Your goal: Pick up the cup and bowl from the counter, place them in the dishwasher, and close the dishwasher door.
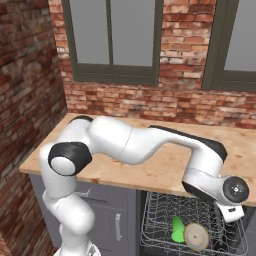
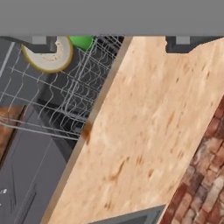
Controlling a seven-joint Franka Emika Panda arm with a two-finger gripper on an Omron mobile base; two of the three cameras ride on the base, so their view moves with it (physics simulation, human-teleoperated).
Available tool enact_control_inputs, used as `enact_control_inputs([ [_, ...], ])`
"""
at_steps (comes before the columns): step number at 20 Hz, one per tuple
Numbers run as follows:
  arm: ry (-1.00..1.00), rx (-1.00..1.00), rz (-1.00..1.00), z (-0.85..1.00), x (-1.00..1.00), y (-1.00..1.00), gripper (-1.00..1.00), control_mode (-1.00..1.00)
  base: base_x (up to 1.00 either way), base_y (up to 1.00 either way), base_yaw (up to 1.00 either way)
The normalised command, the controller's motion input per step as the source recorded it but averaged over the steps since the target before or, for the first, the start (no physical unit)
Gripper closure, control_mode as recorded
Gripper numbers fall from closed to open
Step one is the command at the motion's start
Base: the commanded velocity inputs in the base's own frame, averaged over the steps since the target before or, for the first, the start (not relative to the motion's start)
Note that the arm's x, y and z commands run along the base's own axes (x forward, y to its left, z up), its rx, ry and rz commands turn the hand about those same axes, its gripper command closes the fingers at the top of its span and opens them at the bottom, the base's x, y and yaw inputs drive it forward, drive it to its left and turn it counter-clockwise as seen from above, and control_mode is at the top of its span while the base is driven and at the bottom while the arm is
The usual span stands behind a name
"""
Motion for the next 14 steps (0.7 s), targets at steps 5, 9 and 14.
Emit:
enact_control_inputs([
  [5,0.13,0.09,0.0,0.05,0.0,0.0,-1.0,-1.0,0.0,0.0,0.0],
  [9,0.11,0.12,0.0,0.12,0.0,0.0,-1.0,-1.0,0.0,0.0,0.0],
  [14,0.07,0.16,0.02,0.19,-0.01,-0.01,-1.0,-1.0,0.0,0.0,0.0],
])
